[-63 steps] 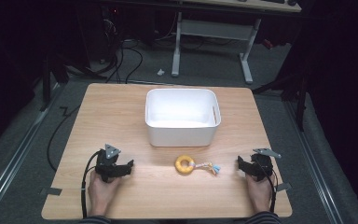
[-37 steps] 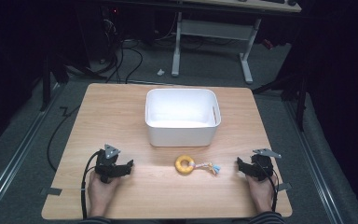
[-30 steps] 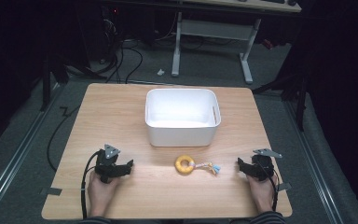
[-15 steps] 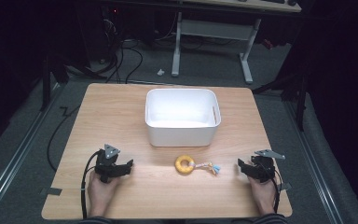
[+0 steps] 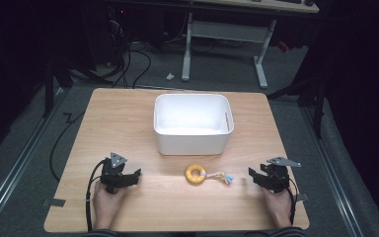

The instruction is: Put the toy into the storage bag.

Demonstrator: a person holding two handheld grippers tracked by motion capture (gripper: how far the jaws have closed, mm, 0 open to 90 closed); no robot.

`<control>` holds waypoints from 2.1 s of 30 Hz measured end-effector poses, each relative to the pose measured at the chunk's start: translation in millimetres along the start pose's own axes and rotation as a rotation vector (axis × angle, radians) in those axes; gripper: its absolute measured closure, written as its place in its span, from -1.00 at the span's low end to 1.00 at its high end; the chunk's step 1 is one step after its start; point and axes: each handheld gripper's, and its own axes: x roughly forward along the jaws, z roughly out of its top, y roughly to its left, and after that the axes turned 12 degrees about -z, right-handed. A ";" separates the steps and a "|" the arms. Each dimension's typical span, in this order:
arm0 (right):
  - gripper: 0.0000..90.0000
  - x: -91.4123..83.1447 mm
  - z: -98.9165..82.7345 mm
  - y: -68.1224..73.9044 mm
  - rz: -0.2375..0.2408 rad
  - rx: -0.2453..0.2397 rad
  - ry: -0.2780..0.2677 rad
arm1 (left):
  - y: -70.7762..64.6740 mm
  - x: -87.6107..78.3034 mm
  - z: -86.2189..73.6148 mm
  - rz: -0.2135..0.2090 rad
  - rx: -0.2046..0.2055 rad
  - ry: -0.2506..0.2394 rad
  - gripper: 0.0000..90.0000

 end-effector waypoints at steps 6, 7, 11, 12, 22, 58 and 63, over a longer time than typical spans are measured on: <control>0.00 -4.7 6.0 10.3 0.023 -0.028 -0.021 | 0.9 -0.3 0.0 -0.004 -0.005 -0.003 -0.56; 0.00 -5.5 7.3 12.7 0.027 -0.029 -0.020 | 1.1 -0.3 0.0 -0.005 -0.006 -0.004 -0.56; 0.01 -7.3 12.1 18.8 0.046 -0.033 -0.032 | 1.5 -0.6 0.2 -0.006 -0.008 -0.002 -0.56; 0.01 -7.8 12.7 20.2 0.052 -0.034 -0.031 | 1.6 -0.6 0.1 -0.007 -0.008 -0.004 -0.56; 0.05 -12.8 25.5 40.7 0.117 -0.091 -0.043 | 1.6 -0.3 0.1 -0.004 -0.012 -0.008 -0.55; 0.12 4.8 45.3 122.5 0.275 -0.276 0.005 | 1.1 0.8 0.8 0.003 -0.001 -0.001 -0.55; 0.12 12.0 46.4 130.3 0.285 -0.281 0.021 | 1.1 0.8 0.8 0.003 -0.001 -0.001 -0.55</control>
